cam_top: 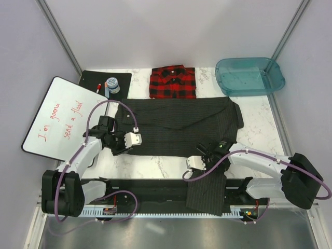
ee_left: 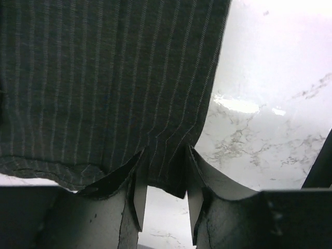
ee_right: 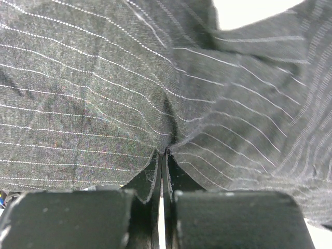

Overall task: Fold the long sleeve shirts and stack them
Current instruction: Fold the shirt

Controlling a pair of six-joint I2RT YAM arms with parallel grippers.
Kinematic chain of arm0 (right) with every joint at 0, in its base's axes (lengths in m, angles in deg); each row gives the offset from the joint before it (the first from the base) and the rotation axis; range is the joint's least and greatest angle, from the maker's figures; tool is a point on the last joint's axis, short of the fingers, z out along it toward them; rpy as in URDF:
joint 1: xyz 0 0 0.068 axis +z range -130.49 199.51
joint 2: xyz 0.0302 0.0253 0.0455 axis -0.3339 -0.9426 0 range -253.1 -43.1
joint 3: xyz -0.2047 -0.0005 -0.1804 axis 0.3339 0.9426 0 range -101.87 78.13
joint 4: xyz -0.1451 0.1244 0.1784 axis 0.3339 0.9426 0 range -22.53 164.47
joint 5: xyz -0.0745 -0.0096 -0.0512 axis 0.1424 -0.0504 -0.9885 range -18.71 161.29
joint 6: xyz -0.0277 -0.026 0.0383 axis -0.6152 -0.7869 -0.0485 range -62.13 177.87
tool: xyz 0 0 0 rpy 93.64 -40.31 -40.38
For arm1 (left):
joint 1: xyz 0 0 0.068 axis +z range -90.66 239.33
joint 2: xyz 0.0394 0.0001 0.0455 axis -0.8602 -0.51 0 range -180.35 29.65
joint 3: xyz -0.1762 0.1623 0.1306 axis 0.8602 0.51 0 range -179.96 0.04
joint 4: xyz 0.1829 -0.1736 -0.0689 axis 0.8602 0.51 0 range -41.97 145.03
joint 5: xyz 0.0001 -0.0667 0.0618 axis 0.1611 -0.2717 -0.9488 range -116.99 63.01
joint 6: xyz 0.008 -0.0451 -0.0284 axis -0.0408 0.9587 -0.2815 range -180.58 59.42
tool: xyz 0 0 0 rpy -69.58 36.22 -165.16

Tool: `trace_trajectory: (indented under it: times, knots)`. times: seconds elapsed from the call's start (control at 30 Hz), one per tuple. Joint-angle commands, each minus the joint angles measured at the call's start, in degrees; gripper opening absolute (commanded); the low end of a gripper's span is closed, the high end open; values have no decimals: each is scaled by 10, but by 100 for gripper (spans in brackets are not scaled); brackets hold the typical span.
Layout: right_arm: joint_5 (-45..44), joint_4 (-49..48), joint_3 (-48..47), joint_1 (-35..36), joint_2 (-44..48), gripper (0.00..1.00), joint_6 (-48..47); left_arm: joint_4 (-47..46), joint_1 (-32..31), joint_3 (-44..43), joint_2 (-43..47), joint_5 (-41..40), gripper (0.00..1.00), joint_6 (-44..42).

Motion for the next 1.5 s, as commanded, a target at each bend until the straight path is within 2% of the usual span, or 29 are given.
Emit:
trace_trajectory:
  times: [0.0, 0.27, 0.4, 0.57, 0.6, 0.63, 0.7, 0.83, 0.87, 0.97, 1.2, 1.47]
  knots:
    - [11, 25, -36, -30, 17, 0, -6, -12, -7, 45, 5, -54, 42, -137]
    - [14, 65, -64, -48, 38, 0, -12, 23, -9, 99, 52, -83, 45, -200]
    - [11, 78, -72, -48, 49, 0, -11, 26, -9, 101, 75, -80, 43, -187]
    - [14, 92, -86, -49, 61, 0, -9, 23, -10, 101, 77, -65, 30, -161]
    - [13, 93, -87, -49, 64, 0, -7, 20, -9, 100, 79, -62, 26, -150]
    - [12, 96, -93, -49, 69, 0, -7, 15, -9, 98, 82, -55, 15, -139]
    - [5, 103, -101, -51, 77, 0, -7, 12, -9, 84, 89, -47, 3, -112]
    - [-4, 113, -155, -72, 81, 0, -25, 10, -7, 39, 98, -28, 2, -75]
    - [-2, 116, -168, -97, 77, 0, -32, 8, -7, 29, 90, -27, 2, -68]
    - [20, 132, -229, -155, 42, 0, -70, 14, 2, -11, 65, -18, 2, -57]
    - [38, 135, -374, -230, -53, 0, -143, -8, 28, -88, -6, -4, 2, -22]
    - [46, 115, -510, -294, -233, 0, -188, -58, 33, -168, -128, -11, 2, 26]
